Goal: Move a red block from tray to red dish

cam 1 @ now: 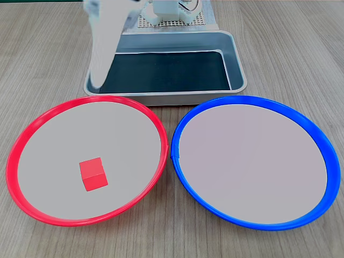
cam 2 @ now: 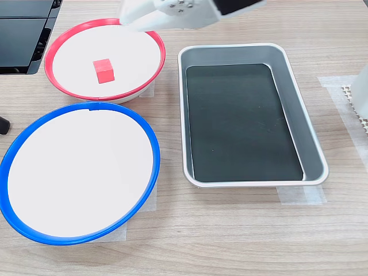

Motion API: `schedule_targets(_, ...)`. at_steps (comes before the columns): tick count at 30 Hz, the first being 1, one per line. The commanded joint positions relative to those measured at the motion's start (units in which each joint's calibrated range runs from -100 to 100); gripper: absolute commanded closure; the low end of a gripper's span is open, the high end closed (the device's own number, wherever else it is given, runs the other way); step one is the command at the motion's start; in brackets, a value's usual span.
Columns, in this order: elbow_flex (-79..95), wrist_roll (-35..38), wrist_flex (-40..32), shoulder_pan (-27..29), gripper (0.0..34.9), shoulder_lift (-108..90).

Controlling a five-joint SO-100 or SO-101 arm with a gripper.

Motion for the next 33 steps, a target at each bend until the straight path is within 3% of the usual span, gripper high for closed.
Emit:
schedule_targets(1,19.79,-9.52,-3.17,-1.16,34.8,-28.02)
schedule_targets(7,44.46,-18.61,4.59,-6.15,34.9,-62.14)
schedule_targets(14,44.46,-19.34,34.96,-8.03,34.9,-76.3)
schedule_targets(18,44.46,-19.34,44.29,-7.75,34.9,-81.5)
schedule_targets(20,44.46,-19.44,46.85,-7.75,34.9,-81.5)
schedule_targets(33,44.46,-19.58,46.85,-7.37,34.6,-81.5)
